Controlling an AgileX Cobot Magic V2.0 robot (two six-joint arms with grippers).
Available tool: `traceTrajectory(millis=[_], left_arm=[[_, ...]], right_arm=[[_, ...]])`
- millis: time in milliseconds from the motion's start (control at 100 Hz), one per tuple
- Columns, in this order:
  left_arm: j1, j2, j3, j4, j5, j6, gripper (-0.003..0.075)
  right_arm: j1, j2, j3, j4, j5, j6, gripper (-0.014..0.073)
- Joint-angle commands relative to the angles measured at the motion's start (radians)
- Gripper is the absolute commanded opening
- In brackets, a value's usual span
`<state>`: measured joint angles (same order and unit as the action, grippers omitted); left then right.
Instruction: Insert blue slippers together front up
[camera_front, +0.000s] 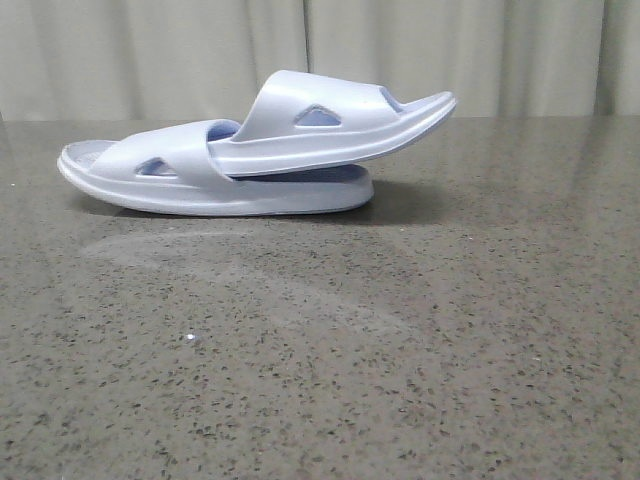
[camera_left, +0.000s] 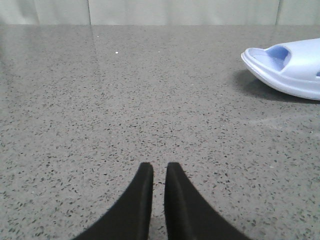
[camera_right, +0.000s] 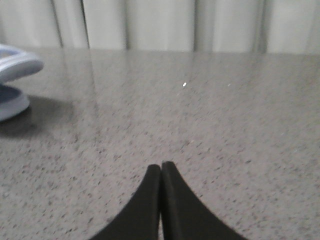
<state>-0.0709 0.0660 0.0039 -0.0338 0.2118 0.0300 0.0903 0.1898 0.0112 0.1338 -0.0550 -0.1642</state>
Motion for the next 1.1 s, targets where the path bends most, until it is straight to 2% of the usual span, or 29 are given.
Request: traceTrajectory(millis=[0, 230, 1090], left_arm=[[0.003, 0.012, 0.009, -0.010, -0.077, -0.001, 0.0015], [0.003, 0.012, 0.009, -0.010, -0.077, -0.001, 0.0015], [0.003, 0.012, 0.009, -0.010, -0.077, -0.001, 0.0015]], right_arm=[[-0.058, -0.051, 0.019, -0.057, -0.007, 0.044, -0.0090], [-0.117, -0.168, 0.019, -0.061, 0.132, 0.044, -0.0090], [-0.117, -0.183, 0.019, -0.068, 0.144, 0.044, -0.0090]])
